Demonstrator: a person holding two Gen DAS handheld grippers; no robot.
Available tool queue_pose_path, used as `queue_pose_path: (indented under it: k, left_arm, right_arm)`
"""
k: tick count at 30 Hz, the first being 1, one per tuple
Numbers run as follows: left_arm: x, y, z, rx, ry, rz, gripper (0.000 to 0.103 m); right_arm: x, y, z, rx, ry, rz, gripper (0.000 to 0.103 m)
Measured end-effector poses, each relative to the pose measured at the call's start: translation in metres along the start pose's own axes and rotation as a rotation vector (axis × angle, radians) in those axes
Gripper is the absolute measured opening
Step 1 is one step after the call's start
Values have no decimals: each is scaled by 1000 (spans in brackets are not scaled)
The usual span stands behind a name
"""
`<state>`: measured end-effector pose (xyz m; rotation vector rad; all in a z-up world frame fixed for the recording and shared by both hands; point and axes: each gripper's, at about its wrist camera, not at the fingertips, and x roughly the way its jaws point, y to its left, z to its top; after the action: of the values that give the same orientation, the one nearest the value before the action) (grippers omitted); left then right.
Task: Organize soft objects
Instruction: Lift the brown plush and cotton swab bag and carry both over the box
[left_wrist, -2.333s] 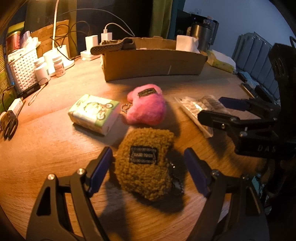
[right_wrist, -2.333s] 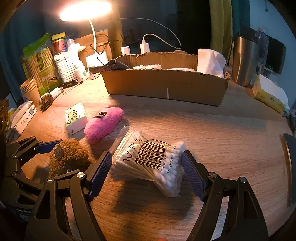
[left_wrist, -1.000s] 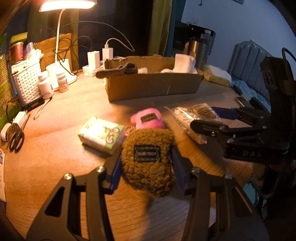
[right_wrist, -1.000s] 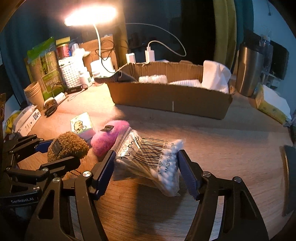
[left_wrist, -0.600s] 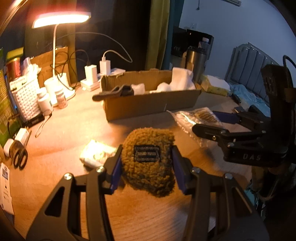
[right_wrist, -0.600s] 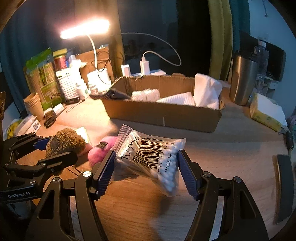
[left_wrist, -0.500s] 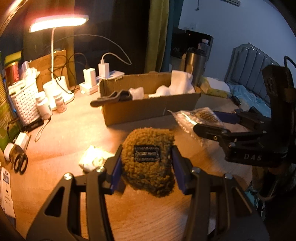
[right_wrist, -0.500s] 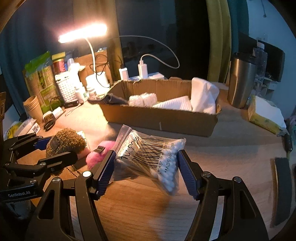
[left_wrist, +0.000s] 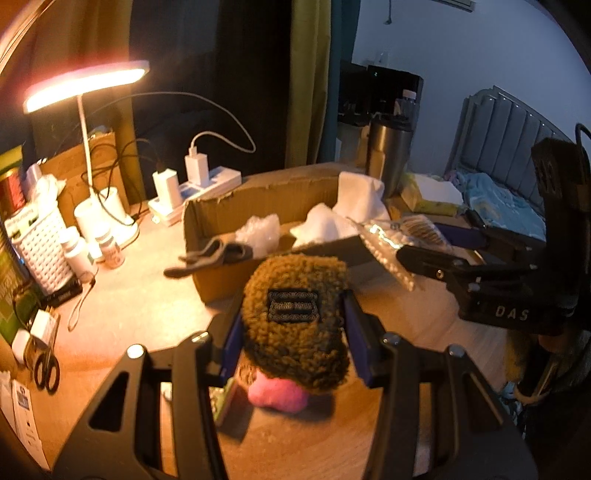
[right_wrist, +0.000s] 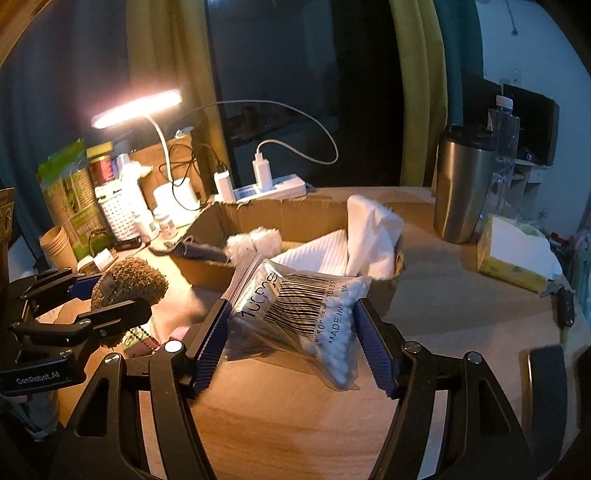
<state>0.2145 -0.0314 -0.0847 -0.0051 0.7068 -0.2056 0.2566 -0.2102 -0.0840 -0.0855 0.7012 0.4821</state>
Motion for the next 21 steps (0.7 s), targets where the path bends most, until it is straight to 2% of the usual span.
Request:
queue_pose_path:
  k: [12, 21]
  left_arm:
    - [20, -5, 39, 7, -38, 8, 50]
    - [44, -8, 58, 10, -30, 3, 50]
  right_arm:
    - [14, -24, 31, -13, -33, 10, 71]
    - [26, -43, 54, -11, -57, 5, 71]
